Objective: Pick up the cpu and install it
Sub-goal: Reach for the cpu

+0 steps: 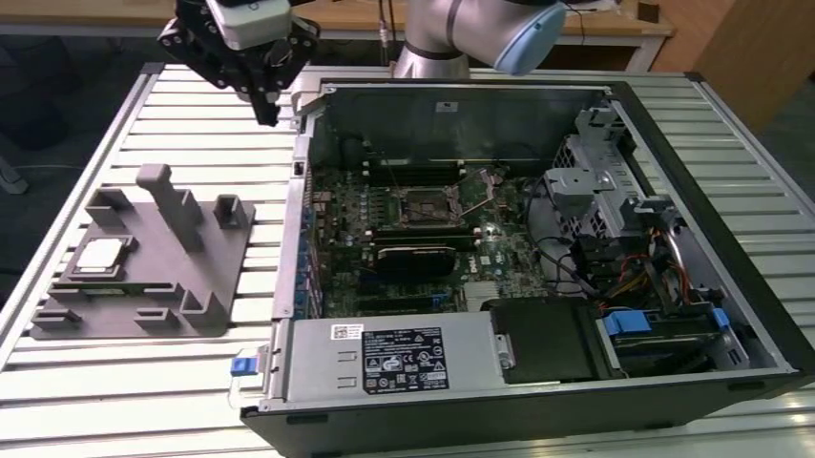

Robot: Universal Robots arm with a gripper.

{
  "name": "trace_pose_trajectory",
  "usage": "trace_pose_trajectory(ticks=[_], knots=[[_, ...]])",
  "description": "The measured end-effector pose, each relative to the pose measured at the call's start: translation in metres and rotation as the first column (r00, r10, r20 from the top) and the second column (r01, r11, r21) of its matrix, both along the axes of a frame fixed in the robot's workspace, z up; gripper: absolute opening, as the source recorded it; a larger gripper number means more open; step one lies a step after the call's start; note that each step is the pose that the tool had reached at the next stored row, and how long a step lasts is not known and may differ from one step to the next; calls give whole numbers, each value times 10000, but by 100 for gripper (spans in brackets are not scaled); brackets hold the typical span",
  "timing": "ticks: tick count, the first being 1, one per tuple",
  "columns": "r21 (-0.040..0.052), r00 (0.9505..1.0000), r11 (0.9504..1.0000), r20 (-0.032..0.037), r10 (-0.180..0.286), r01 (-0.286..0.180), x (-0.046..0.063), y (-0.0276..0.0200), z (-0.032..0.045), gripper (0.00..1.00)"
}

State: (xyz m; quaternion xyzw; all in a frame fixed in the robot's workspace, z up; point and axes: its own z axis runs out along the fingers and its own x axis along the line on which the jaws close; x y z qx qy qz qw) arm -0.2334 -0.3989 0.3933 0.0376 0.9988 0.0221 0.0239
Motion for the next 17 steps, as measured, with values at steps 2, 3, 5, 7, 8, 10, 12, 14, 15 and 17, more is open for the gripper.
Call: trace_pose_trajectory(ticks=[2,3,5,7,8,10,12,14,15,17], knots=[[1,10000,10000,14,-2,2,-83,0,-2,11],[1,10000,10000,19,-2,2,-123,0,-3,11],[0,10000,10000,23,0,0,-198,0,-5,11],[0,10000,10000,27,-1,1,-277,0,-10,11],[0,10000,10000,28,-3,3,-318,1,-13,11],[1,10000,10000,30,-1,1,-395,2,-20,11],[0,10000,10000,29,-1,1,-467,3,-25,11],[1,10000,10000,29,-3,3,-535,3,-29,11],[1,10000,10000,30,-3,3,-569,3,-32,11],[0,10000,10000,30,-2,2,-635,3,-34,11]])
